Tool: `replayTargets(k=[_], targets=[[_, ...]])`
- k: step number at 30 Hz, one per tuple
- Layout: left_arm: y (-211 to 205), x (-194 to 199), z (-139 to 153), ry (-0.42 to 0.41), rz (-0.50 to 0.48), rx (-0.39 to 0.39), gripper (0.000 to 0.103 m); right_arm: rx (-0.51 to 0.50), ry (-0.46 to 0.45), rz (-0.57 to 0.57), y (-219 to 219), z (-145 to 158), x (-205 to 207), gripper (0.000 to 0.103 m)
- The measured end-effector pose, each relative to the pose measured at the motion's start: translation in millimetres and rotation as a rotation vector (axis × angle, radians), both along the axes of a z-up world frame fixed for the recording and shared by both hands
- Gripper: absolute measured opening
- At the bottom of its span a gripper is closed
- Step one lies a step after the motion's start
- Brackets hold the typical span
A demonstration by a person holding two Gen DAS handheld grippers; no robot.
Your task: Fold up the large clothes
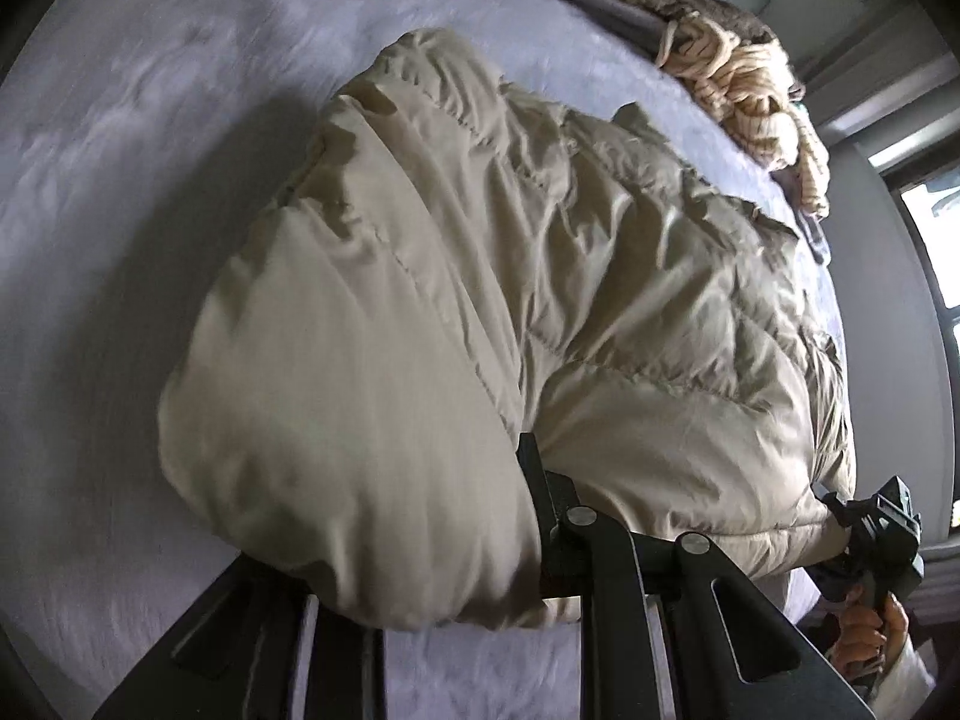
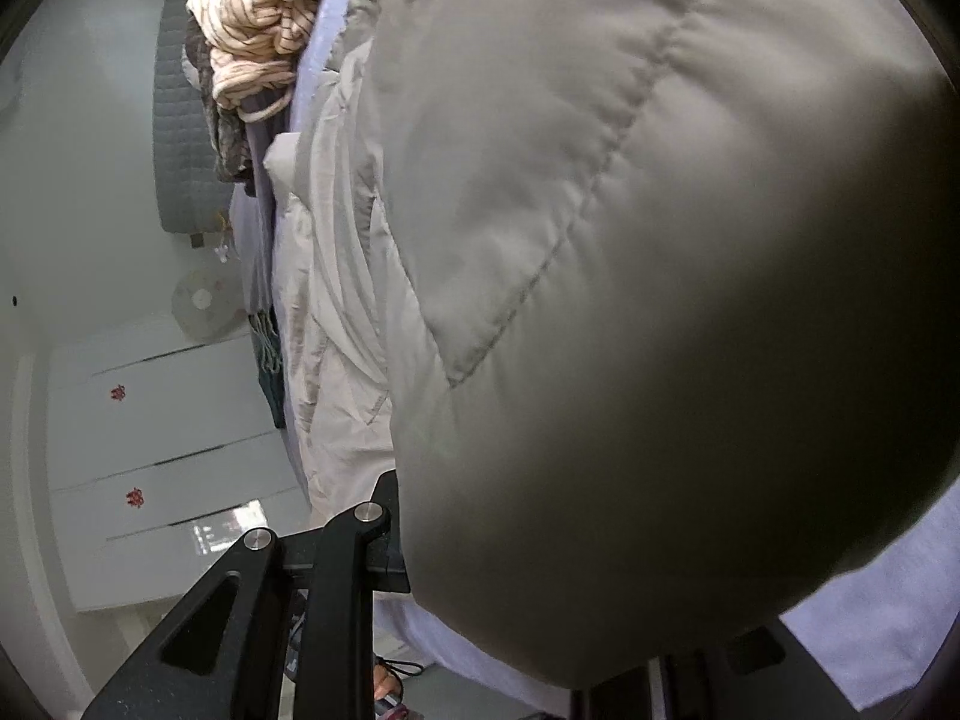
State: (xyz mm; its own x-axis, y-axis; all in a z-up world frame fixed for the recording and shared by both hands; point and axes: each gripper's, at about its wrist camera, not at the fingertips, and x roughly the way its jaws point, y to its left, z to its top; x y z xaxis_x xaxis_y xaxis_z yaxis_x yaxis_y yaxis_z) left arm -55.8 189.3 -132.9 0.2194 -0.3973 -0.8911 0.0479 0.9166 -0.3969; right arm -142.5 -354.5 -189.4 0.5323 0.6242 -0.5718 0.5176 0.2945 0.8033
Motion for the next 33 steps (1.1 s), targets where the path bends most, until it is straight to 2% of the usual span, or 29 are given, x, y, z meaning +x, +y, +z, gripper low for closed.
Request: replayTargets(k=[2,4,7,8,10,11,13,15,19,20,22,24,27,28,31,33], targets=[[6,-8,4,0.021,0.009,0.022,0.023,-0.021,0.027,0.025,0,5,-1,0.04],[16,-16,18,0.016,0.001,0.071,0.023,-0.072,0.049,0.067,1,18,4,0.043],[34,-24,40,-0.005,0.005,0.117,0.023,-0.181,0.021,0.209,7,53,2,0.043],[39,-27,51,-0.033,0.019,0.155,0.023,-0.211,-0.002,0.264,11,65,0,0.043],[45,-29,69,-0.093,0.037,0.206,0.023,-0.236,-0.051,0.338,19,85,3,0.041],[46,-28,73,-0.104,0.041,0.202,0.023,-0.246,-0.093,0.364,23,97,3,0.039],[43,-20,71,-0.101,0.044,0.184,0.023,-0.321,-0.119,0.362,25,111,7,0.038],[28,-6,56,-0.088,0.036,0.194,0.023,-0.409,-0.097,0.311,19,112,12,0.038],[1,16,4,-0.02,-0.023,0.33,0.023,-0.526,0.007,0.231,3,87,15,0.038],[1,17,-4,-0.007,-0.032,0.34,0.023,-0.54,0.05,0.218,-2,76,18,0.035],[1,16,-15,0.015,-0.051,0.336,0.023,-0.528,0.077,0.204,-12,62,11,0.035],[1,15,-12,0.021,-0.064,0.354,0.024,-0.512,0.107,0.182,-20,54,6,0.035],[-4,10,3,0.016,-0.065,0.398,0.024,-0.478,0.124,0.143,-29,60,-7,0.038],[-7,7,10,0.01,-0.064,0.398,0.024,-0.478,0.121,0.142,-30,66,-9,0.041],[-17,-5,29,-0.018,-0.065,0.367,0.024,-0.48,0.092,0.16,-27,80,-19,0.059],[-26,-14,39,-0.042,-0.071,0.359,0.024,-0.484,0.066,0.19,-16,88,-24,0.059]])
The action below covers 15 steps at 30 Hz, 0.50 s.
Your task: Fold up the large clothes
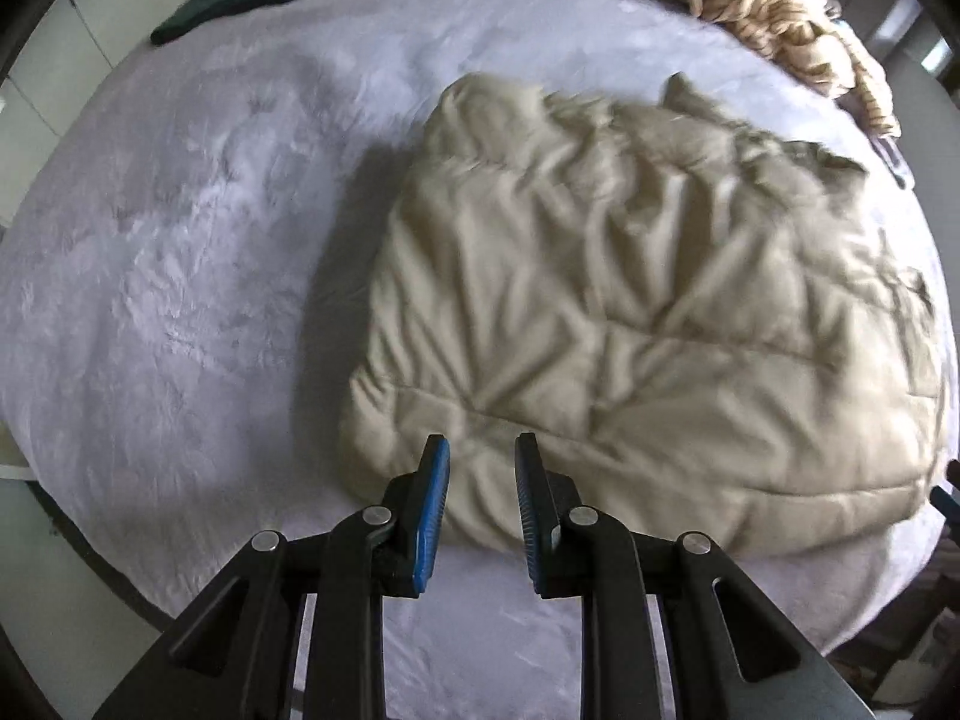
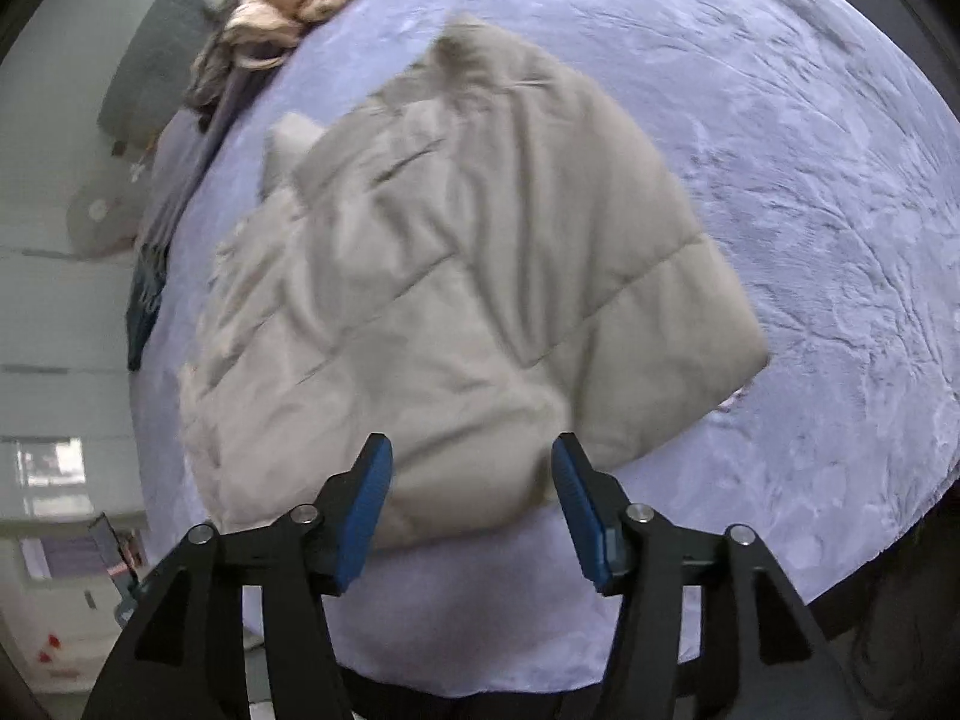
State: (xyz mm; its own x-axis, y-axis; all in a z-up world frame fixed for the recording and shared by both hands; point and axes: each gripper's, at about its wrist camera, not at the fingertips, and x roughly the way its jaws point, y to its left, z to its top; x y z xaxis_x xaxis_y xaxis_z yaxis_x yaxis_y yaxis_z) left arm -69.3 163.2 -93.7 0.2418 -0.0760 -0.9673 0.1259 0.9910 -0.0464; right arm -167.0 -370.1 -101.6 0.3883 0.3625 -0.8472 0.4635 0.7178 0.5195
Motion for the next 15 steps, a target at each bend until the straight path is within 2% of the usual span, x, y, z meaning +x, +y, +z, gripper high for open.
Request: replayTargets(k=[3,5,6,8,9,11,15], targets=[[-13,-12,14,-0.03,-0.011,-0.001,0.024,0.008,-0.006,0.039,16,6,2,0.064],[-15,-21,23,-0.053,-0.011,-0.005,0.024,0.014,-0.009,0.078,27,8,5,0.077],[-16,-24,28,-0.059,-0.008,-0.008,0.024,0.014,-0.013,0.096,30,10,4,0.077],[-16,-31,33,-0.067,0.004,-0.012,0.068,0.002,-0.017,0.132,39,15,4,0.077],[-15,-37,38,-0.086,0.021,-0.004,0.103,-0.003,-0.017,0.142,45,16,7,0.078],[-15,-49,50,-0.139,0.036,0.016,0.103,-0.004,-0.016,0.162,51,16,5,0.083],[-15,-57,51,-0.113,0.034,0.025,0.103,0.008,-0.008,0.174,54,14,-3,0.084]])
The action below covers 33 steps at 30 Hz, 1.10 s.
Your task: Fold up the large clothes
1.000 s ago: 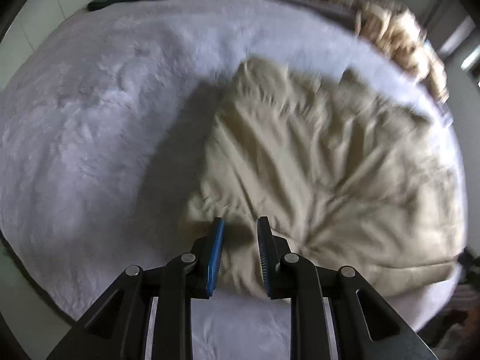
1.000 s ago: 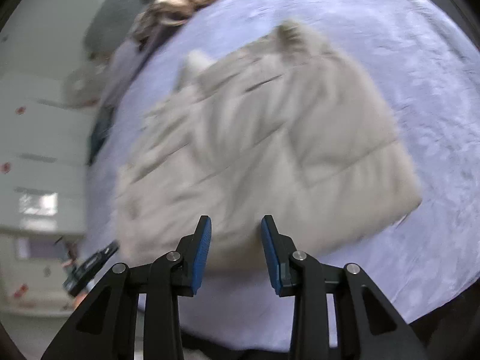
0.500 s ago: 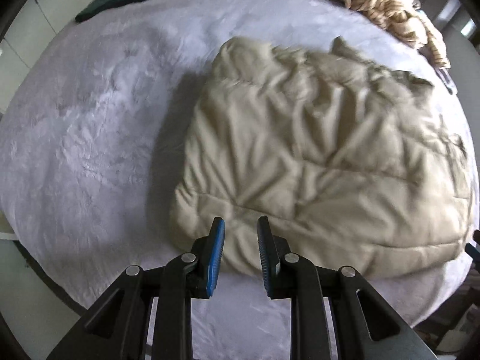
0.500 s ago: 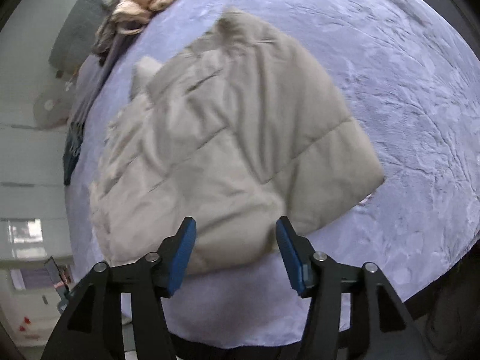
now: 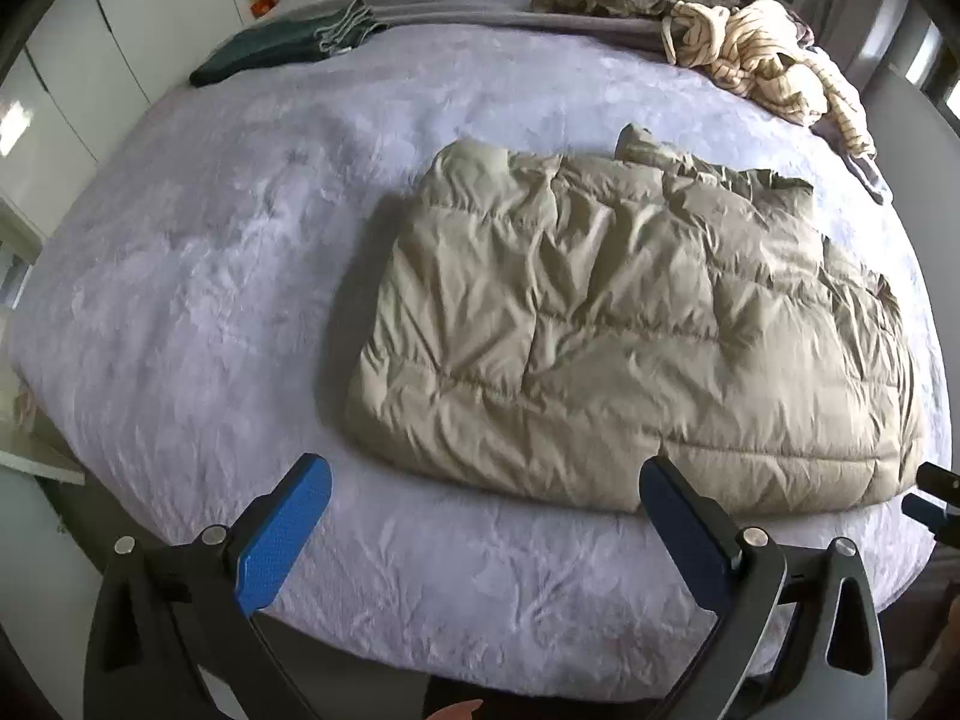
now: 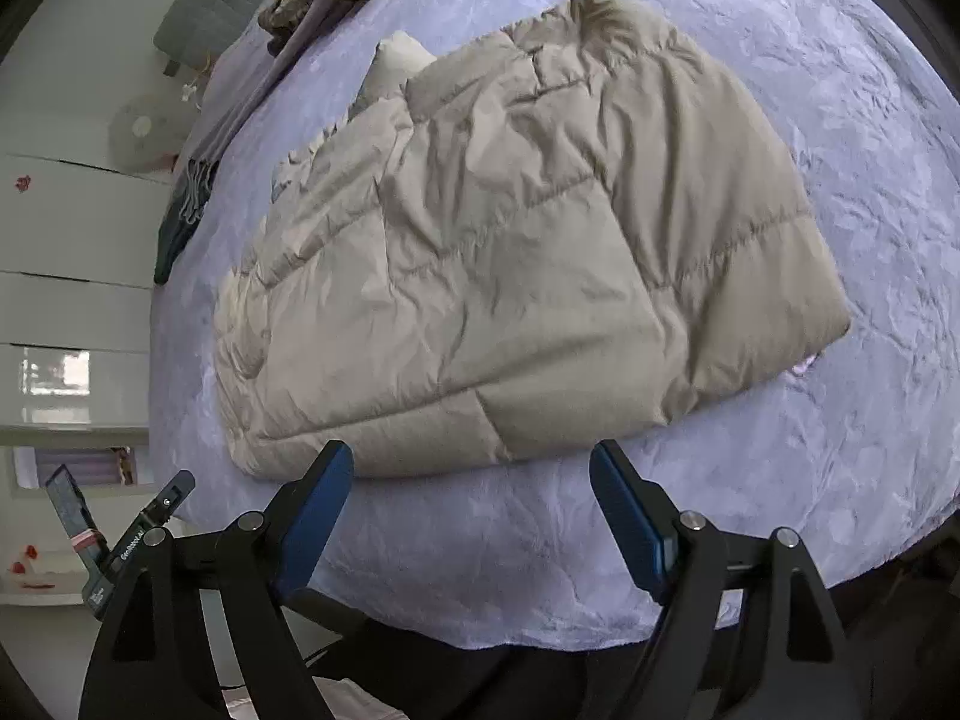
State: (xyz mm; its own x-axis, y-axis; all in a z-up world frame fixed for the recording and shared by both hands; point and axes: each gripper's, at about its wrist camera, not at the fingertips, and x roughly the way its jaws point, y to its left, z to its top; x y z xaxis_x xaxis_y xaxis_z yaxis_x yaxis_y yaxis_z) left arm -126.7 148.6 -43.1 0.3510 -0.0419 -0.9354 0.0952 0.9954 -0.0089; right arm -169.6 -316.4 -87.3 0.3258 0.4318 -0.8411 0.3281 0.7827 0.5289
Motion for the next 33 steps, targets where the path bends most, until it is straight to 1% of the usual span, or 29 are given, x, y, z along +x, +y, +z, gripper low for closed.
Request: replayTargets(k=[2,4,8,16,19,24,25,26,28,31,33], targets=[[1,1,-3,0.009,-0.006,0.01,0.103,-0.005,0.007,0.003,6,-1,-1,0.086],[0,4,-4,0.013,-0.023,0.024,0.103,-0.008,0.006,0.003,13,0,1,0.086],[-1,17,-7,0.021,-0.058,0.018,0.103,-0.018,-0.006,0.014,32,2,10,0.088],[15,63,-16,0.057,-0.13,0.0,0.103,-0.035,0.022,0.007,77,-5,37,0.088],[21,81,-24,0.083,-0.16,0.004,0.103,-0.036,0.035,-0.017,90,-7,47,0.088],[26,99,-34,0.108,-0.182,-0.003,0.103,-0.054,0.047,-0.023,110,-8,60,0.088],[27,103,-37,0.115,-0.191,-0.006,0.103,-0.064,0.042,-0.028,113,-7,62,0.093],[27,105,-39,0.12,-0.196,-0.009,0.103,-0.079,0.039,-0.037,116,-6,64,0.103],[29,110,-44,0.132,-0.21,-0.017,0.103,-0.102,0.026,-0.054,120,-4,67,0.103],[30,116,-51,0.149,-0.231,-0.032,0.103,-0.105,0.033,-0.073,127,-5,71,0.103],[30,119,-55,0.158,-0.244,-0.026,0.103,-0.106,0.037,-0.078,125,-5,73,0.103]])
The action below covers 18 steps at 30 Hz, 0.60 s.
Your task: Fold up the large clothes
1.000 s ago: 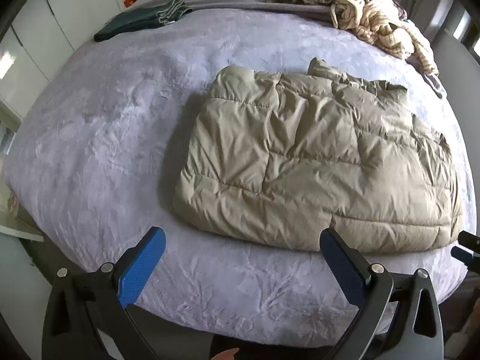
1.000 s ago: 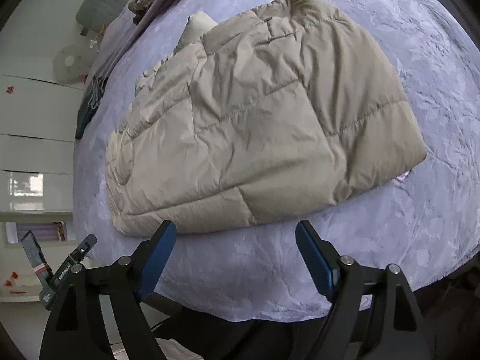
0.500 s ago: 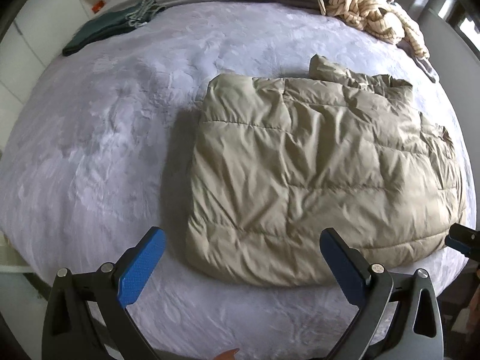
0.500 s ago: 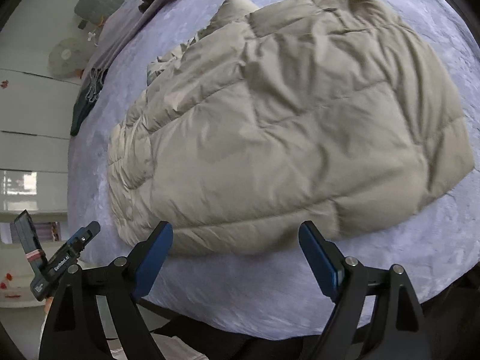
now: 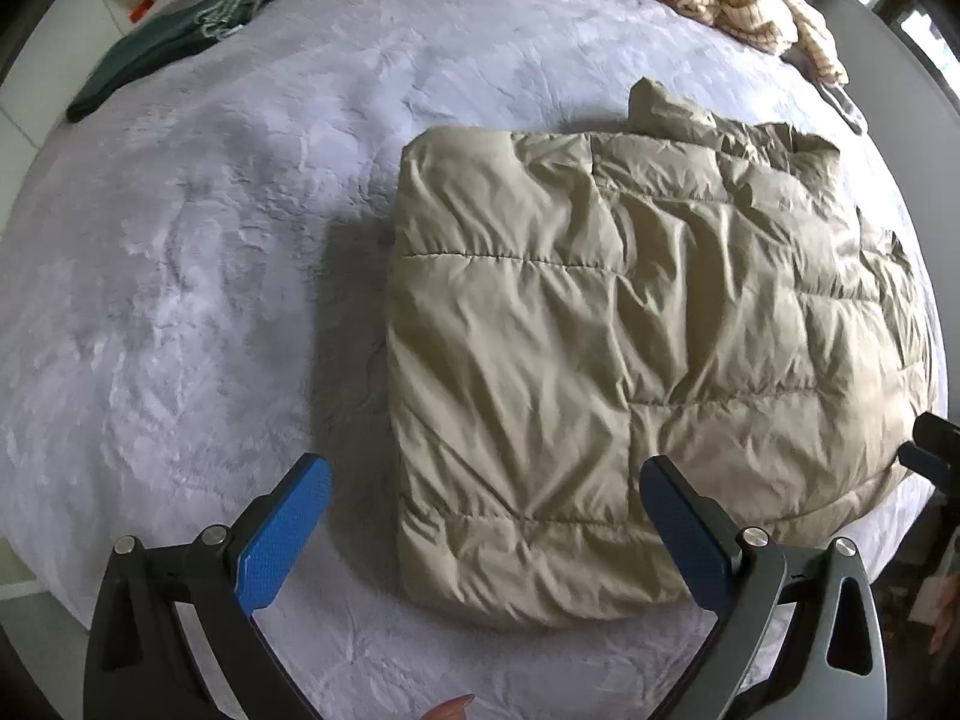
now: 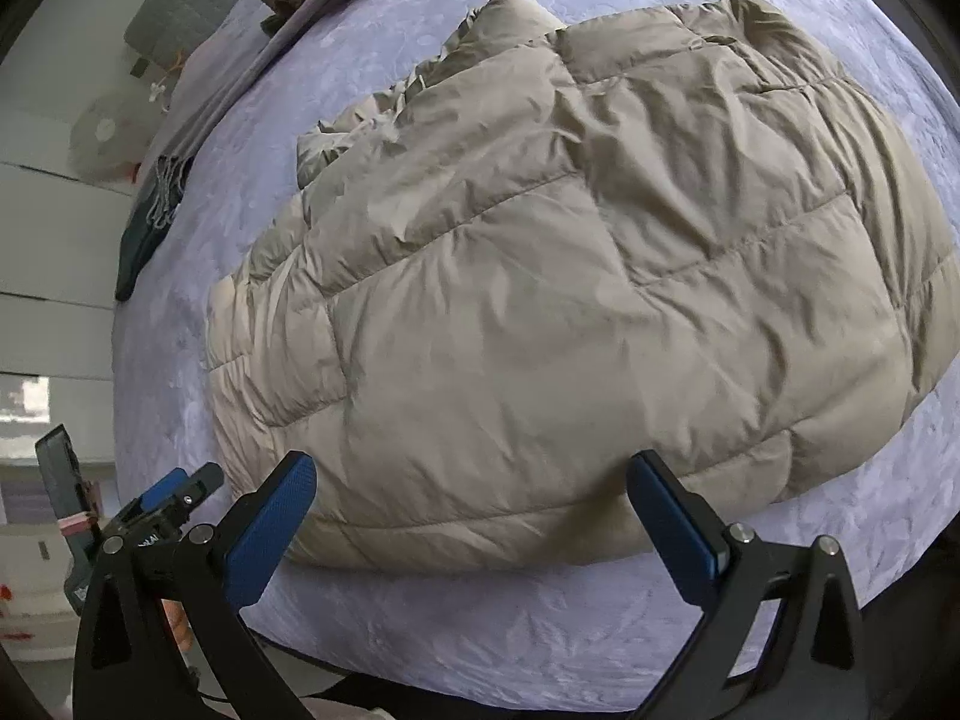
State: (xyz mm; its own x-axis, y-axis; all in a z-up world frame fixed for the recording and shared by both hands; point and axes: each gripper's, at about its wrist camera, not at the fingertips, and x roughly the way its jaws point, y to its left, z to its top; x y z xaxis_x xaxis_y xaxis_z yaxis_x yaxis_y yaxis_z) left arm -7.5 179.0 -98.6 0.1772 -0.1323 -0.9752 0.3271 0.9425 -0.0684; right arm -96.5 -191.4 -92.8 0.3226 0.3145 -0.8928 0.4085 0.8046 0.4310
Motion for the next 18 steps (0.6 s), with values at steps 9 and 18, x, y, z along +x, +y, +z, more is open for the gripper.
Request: replayTargets(k=[9,18], targets=[[-1,10,-13,0.006,0.023,0.019,0.103,0.016,0.059,0.048,9,-9,13,0.103],[25,34,-22,0.035,0.136,-0.064,0.103,-0.015,0.072,0.085,-2,-16,45,0.103]])
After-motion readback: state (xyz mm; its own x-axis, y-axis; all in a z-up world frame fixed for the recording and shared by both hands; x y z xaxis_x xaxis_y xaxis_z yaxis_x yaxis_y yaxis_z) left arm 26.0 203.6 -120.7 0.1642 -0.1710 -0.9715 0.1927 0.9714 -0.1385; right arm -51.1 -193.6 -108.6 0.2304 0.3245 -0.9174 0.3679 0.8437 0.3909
